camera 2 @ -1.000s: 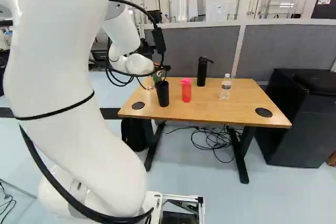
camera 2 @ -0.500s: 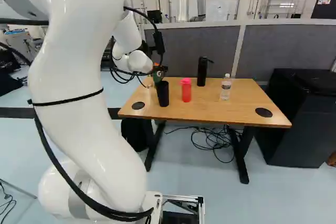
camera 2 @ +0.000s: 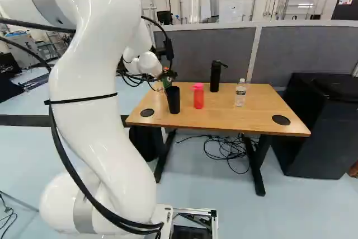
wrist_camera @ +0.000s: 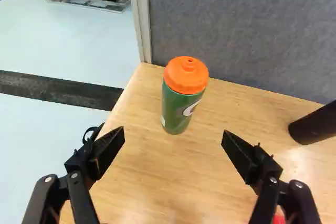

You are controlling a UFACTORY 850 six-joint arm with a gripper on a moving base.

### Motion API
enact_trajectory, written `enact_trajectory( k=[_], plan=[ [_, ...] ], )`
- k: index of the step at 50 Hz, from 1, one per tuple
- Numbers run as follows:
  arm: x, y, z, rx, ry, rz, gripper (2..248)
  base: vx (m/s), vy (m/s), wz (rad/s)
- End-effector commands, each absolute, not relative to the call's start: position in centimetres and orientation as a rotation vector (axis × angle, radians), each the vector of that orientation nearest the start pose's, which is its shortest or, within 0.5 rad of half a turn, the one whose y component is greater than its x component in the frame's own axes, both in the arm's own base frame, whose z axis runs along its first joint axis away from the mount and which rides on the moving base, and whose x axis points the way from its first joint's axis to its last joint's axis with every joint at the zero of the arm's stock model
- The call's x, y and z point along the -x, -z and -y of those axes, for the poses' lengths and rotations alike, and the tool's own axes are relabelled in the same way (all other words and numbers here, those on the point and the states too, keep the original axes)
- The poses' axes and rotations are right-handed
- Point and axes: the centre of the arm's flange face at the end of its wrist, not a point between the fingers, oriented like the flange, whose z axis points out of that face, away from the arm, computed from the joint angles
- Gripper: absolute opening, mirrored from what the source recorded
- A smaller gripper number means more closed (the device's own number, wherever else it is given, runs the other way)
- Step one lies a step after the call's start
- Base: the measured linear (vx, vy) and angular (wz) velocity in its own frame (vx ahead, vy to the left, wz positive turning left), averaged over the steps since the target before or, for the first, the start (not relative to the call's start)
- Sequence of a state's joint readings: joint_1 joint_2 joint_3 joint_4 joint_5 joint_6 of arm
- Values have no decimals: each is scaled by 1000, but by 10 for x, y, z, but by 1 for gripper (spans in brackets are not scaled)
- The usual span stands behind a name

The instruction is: Pick up the green bottle from the table

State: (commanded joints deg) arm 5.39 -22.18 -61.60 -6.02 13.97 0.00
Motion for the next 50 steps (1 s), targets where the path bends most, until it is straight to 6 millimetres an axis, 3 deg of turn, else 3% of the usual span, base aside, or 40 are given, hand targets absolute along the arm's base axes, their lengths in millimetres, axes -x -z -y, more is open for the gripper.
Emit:
enact_trajectory(
  k=[17,50],
  plan=[
    [-631,-429,-67,2820,1320,326,247,0,0,0],
    [-691,-421,-70,2798,1376,319,247,0,0,0]
  ],
)
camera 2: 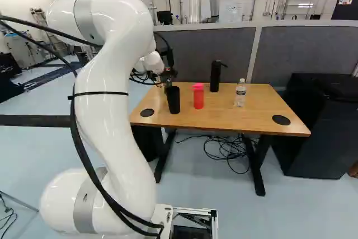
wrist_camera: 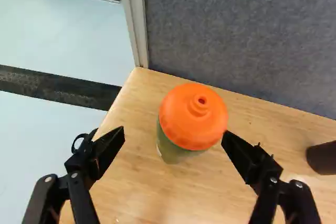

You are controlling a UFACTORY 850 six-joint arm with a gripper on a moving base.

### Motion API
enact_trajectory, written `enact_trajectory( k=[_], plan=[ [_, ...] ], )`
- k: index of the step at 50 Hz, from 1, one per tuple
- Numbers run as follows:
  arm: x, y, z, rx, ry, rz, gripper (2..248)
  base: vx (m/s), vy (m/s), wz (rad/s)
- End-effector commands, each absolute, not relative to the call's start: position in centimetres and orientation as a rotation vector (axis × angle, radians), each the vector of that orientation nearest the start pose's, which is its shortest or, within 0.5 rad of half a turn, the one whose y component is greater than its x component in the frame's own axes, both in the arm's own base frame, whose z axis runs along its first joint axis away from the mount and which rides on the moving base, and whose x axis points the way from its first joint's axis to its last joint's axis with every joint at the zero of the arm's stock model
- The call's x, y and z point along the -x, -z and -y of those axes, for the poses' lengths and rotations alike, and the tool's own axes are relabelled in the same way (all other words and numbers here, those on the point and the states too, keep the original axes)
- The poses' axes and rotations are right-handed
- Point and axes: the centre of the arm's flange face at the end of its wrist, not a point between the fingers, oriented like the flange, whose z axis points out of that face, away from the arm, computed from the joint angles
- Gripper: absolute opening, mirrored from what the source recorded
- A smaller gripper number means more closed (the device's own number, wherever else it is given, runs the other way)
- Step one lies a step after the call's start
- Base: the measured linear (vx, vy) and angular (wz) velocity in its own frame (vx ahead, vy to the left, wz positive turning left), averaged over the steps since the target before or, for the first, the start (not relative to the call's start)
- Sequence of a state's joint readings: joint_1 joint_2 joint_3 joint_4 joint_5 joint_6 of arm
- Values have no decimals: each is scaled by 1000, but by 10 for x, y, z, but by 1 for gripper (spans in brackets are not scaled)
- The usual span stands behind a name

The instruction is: Pick up the green bottle from the table

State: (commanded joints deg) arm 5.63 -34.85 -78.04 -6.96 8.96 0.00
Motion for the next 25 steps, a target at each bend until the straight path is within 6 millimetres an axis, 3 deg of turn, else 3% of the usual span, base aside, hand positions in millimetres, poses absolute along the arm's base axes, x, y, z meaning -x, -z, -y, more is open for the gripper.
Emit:
enact_trajectory(
  k=[10,11,16,17,21,22,25],
  plan=[
    [-701,-419,-71,2791,1389,320,246,0,0,0],
    [-702,-419,-71,2791,1389,320,211,0,0,0],
    [-702,-419,-71,2791,1390,320,211,0,0,0],
    [-703,-419,-72,2791,1390,320,173,0,0,0],
    [-703,-419,-72,2790,1390,320,173,0,0,0],
    [-703,-419,-72,2790,1390,320,134,0,0,0],
    [-703,-419,-72,2790,1390,320,134,0,0,0]
  ],
)
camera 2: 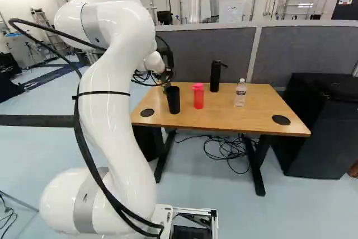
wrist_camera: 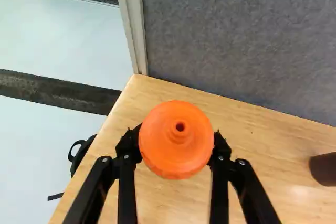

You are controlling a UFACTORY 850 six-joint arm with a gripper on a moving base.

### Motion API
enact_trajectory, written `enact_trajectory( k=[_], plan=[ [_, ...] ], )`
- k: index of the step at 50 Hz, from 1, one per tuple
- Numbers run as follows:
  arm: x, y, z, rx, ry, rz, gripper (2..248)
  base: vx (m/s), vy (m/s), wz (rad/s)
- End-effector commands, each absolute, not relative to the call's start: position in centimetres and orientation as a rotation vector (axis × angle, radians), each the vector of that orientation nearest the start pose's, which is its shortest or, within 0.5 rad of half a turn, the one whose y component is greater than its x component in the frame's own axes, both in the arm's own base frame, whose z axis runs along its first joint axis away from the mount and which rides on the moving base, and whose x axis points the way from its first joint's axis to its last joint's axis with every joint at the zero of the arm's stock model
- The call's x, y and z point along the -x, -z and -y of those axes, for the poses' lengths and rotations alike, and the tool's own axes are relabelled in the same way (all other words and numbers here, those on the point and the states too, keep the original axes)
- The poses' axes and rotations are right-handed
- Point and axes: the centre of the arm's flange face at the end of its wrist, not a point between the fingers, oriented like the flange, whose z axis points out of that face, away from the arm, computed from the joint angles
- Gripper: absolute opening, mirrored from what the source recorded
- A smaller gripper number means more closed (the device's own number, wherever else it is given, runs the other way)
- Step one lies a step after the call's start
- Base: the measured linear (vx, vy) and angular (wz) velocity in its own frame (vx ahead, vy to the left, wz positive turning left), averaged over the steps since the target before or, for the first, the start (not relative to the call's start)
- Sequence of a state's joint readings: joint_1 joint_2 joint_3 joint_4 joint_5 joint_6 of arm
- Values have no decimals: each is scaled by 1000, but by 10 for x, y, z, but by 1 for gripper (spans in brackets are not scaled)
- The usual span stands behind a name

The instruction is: Pick up the green bottle from the table

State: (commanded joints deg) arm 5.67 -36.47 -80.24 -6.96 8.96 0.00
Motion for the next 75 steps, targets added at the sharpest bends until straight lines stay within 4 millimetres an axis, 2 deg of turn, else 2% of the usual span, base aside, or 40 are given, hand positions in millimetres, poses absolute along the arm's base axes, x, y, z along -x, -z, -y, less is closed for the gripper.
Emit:
enact_trajectory(
  k=[1,2,20,41,75],
  plan=[
    [-703,-419,-72,2790,1390,320,134,0,0,0],
    [-703,-419,-72,2790,1390,320,123,0,0,0],
    [-703,-420,-72,2790,1392,320,123,0,0,0],
    [-696,-444,-71,2769,1433,318,123,0,0,0],
    [-649,-492,-78,2724,1494,338,123,0,0,0]
  ],
)
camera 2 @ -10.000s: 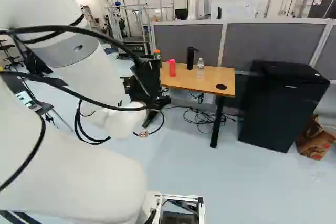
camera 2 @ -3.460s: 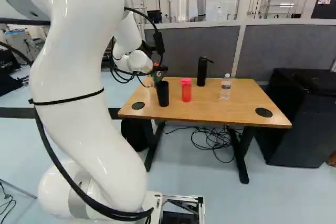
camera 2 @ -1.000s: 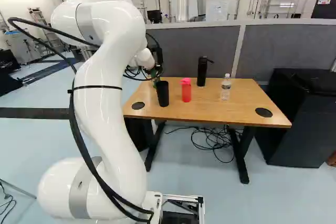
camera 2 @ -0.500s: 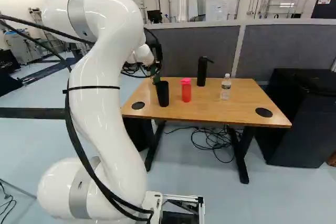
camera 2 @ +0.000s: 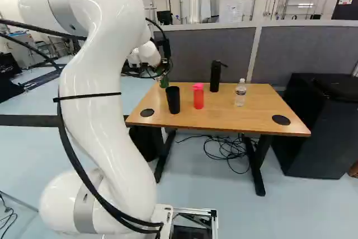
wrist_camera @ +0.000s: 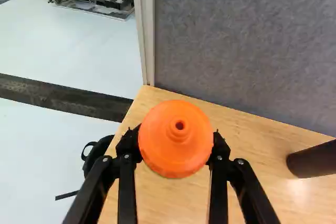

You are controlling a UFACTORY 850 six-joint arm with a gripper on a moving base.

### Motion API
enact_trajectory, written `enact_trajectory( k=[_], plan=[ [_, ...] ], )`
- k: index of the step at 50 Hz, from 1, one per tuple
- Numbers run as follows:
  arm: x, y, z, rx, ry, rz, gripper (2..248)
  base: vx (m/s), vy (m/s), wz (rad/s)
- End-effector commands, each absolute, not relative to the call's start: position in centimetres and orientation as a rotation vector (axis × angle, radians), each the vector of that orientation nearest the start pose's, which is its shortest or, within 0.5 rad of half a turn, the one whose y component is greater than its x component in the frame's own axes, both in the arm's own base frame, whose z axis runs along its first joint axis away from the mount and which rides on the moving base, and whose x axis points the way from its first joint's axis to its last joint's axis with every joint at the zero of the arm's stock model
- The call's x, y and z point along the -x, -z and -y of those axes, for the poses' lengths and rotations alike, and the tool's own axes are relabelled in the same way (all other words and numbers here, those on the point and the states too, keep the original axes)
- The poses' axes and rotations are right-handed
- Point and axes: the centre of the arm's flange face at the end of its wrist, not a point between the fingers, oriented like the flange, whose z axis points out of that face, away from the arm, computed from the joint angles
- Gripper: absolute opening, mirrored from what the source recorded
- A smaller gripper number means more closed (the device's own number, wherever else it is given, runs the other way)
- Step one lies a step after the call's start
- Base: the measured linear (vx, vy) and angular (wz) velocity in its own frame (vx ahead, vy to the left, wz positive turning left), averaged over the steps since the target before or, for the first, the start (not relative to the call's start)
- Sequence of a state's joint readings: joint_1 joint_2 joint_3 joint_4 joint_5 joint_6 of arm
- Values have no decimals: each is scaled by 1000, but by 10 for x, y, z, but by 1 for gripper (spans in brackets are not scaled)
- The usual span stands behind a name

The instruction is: Pick up the green bottle from the table

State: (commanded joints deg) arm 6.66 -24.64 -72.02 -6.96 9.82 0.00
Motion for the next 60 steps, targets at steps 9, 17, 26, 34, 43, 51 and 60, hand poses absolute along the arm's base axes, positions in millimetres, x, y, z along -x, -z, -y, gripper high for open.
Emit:
enact_trajectory(
  k=[9,17,26,34,43,51,60],
  plan=[
    [-638,-504,-81,2702,1523,346,123,0,0,0],
    [-630,-514,-83,2689,1539,352,123,0,0,0],
    [-619,-526,-85,2675,1556,358,123,0,0,0],
    [-607,-535,-86,2665,1568,363,123,0,0,0],
    [-590,-539,-88,2662,1564,370,123,0,0,0],
    [-574,-540,-89,2662,1557,378,123,0,0,0],
    [-556,-541,-90,2662,1549,387,123,0,0,0]
  ],
)
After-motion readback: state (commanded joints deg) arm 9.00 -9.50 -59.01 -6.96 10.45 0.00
